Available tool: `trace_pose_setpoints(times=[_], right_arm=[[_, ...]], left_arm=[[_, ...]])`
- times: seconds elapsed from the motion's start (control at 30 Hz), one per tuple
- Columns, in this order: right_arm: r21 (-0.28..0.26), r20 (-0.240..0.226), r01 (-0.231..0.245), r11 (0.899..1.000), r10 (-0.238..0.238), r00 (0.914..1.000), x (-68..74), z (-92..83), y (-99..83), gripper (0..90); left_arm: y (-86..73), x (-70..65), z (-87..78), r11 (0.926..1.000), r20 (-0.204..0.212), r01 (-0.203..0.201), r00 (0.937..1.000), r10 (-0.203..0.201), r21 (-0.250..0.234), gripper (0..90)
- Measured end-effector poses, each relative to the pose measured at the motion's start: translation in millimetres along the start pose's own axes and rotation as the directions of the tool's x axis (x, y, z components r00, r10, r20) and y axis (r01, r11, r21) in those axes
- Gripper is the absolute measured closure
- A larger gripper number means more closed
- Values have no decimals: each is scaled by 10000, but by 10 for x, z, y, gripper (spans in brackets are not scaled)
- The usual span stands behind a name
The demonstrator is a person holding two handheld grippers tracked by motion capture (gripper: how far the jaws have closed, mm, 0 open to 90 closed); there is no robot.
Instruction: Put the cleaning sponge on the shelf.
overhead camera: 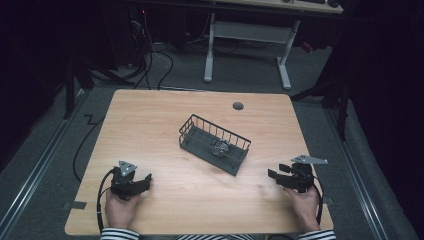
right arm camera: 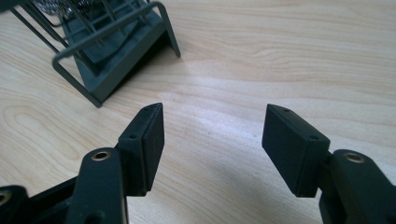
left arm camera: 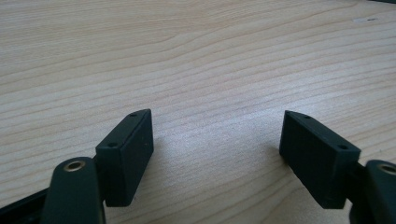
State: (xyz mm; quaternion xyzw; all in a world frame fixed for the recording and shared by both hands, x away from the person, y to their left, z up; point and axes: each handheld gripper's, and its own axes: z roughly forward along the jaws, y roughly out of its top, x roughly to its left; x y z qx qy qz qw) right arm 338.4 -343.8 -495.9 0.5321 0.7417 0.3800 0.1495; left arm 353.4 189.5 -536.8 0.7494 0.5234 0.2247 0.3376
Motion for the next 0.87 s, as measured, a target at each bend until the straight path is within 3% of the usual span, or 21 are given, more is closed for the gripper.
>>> trace_pose_setpoints(times=[0.2, 0.47, 0.6, 0.67, 0.87], right_arm=[[160, 253, 98, 9998, -102, 9996, 10, 116, -87, 393], [532, 877, 649, 9965, -694, 9937, 79, 267, -167, 390], [418, 1140, 955, 9946, -997, 9885, 114, 289, -184, 389], [280, 1428, 1391, 9899, -1417, 9796, 142, 305, -217, 392], [178, 1479, 1364, 9905, -1376, 9794, 148, 305, -233, 391]], left_arm=[[0, 0, 0, 10000, -1, -3, 10000, 3, 1, 265], [0, 0, 0, 10000, -1, 0, 10000, 0, 0, 265], [0, 0, 0, 10000, -1, -3, 10000, 3, 2, 266], [-1, 0, 0, 10000, -2, -3, 10000, 3, 1, 265], [-1, 0, 0, 10000, 2, -4, 10000, 4, -1, 266]])
